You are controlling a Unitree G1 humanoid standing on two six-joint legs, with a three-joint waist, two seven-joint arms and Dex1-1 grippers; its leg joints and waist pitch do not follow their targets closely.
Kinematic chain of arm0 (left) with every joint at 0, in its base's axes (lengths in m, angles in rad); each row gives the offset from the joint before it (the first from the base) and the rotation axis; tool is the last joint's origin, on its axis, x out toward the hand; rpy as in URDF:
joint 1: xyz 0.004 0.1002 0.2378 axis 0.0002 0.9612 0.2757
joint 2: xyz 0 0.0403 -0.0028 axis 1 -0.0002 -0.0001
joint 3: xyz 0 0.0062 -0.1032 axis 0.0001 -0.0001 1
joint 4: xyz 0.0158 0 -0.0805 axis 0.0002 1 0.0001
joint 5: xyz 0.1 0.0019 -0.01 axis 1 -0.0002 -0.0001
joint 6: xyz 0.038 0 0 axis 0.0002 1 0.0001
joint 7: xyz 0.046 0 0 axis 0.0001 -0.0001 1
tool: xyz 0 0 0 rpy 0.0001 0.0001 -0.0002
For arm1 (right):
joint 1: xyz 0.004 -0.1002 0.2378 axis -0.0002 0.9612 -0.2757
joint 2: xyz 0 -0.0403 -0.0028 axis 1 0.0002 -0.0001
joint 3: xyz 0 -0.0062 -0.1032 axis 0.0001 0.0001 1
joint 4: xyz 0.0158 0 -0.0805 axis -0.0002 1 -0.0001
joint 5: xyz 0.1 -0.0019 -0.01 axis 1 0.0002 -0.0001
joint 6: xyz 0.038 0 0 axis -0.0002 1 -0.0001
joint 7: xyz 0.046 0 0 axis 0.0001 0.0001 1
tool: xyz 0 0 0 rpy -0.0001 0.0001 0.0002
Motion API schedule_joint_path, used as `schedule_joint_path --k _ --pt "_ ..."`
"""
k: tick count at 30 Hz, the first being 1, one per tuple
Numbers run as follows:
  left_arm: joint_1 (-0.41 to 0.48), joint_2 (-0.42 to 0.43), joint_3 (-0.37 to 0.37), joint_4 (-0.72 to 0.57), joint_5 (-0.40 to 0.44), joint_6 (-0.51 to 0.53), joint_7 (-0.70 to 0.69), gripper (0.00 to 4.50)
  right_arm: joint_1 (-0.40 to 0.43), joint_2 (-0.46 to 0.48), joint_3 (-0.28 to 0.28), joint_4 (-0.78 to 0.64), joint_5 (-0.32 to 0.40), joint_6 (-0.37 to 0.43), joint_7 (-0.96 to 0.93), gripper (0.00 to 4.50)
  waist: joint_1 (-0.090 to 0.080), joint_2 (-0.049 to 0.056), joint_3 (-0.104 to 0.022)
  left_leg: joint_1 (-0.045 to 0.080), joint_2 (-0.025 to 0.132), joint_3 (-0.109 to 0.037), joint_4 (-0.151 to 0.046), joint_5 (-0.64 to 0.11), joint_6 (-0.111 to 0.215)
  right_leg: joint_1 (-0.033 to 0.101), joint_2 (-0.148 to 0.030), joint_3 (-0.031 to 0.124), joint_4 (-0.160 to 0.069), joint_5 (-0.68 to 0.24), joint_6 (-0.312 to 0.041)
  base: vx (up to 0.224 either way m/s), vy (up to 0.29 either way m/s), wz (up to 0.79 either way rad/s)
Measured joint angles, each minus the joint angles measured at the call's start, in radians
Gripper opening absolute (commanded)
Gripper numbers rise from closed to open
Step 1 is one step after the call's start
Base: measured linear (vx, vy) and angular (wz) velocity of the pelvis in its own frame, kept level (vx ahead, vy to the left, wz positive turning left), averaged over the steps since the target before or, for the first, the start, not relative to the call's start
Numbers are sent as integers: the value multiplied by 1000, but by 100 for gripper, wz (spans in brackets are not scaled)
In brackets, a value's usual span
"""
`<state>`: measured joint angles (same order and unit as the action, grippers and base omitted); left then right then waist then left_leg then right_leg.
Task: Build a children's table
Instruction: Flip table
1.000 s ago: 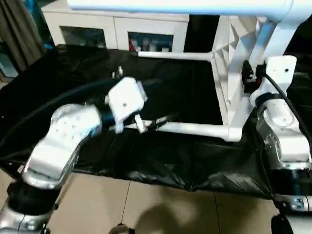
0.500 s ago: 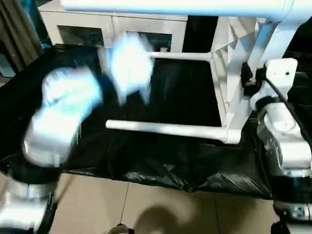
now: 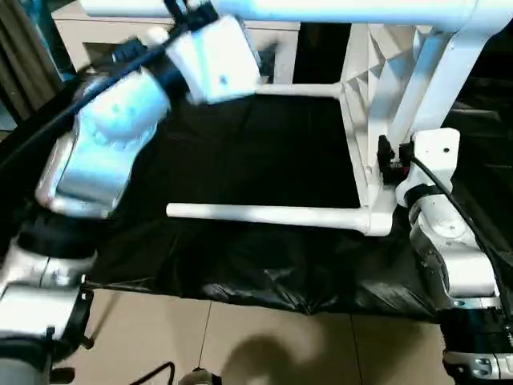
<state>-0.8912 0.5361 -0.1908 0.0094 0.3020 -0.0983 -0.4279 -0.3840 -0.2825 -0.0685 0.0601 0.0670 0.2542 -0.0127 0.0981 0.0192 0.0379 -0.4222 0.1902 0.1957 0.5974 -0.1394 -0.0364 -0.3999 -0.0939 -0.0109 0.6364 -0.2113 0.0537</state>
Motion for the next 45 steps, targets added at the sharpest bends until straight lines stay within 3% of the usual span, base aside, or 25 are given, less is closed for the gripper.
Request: schedule_joint_path --k 7,13,22,27,28,30,38,42,45 --pt "-41 -8 -2 97 41 -42 42 450 0 12 -2 17 -1 -33 0 254 4 5 2 0 0 0 0 0 0 0 0 0 0 0 -1 0 0 0" --pt "-58 -31 -3 125 44 -59 53 395 0 14 -5 22 -2 -42 0 208 4 5 2 0 0 0 0 0 0 0 0 0 0 0 -1 0 0 0" --pt "-61 -51 -4 148 21 -61 32 323 -10 13 -5 46 -2 -62 9 199 3 6 3 0 0 0 0 0 0 -1 0 0 0 1 -2 0 0 0" --pt "-63 -53 -2 160 23 -47 29 304 -16 -5 -5 58 -1 -67 39 199 4 8 2 0 0 0 0 0 0 -2 0 0 0 1 -2 0 0 0" --pt "-64 -53 -2 160 25 -44 28 279 -17 -13 -2 58 -1 -67 43 199 4 10 3 0 0 0 0 0 0 -2 0 0 0 1 -2 0 0 0" --pt "-64 -54 -2 160 25 -40 29 274 -19 -25 -2 59 -1 -67 51 199 4 14 4 0 0 1 0 0 0 -2 0 0 0 1 -2 0 0 0" --pt "-67 -55 31 148 -1 -2 30 247 -96 -171 -19 61 15 -61 169 199 10 50 7 -1 -1 3 -1 0 1 -4 -1 1 1 1 -3 0 0 0" --pt "-28 -59 82 91 -43 46 33 238 -162 -245 -22 60 16 -63 234 199 17 56 6 -2 0 3 -1 0 2 -5 -1 1 1 0 -5 0 0 0" --pt "26 -69 128 18 -77 91 40 230 -224 -319 -20 64 17 -70 297 199 19 52 8 -2 -1 3 0 -1 3 -4 -2 1 1 -1 -5 0 0 0"
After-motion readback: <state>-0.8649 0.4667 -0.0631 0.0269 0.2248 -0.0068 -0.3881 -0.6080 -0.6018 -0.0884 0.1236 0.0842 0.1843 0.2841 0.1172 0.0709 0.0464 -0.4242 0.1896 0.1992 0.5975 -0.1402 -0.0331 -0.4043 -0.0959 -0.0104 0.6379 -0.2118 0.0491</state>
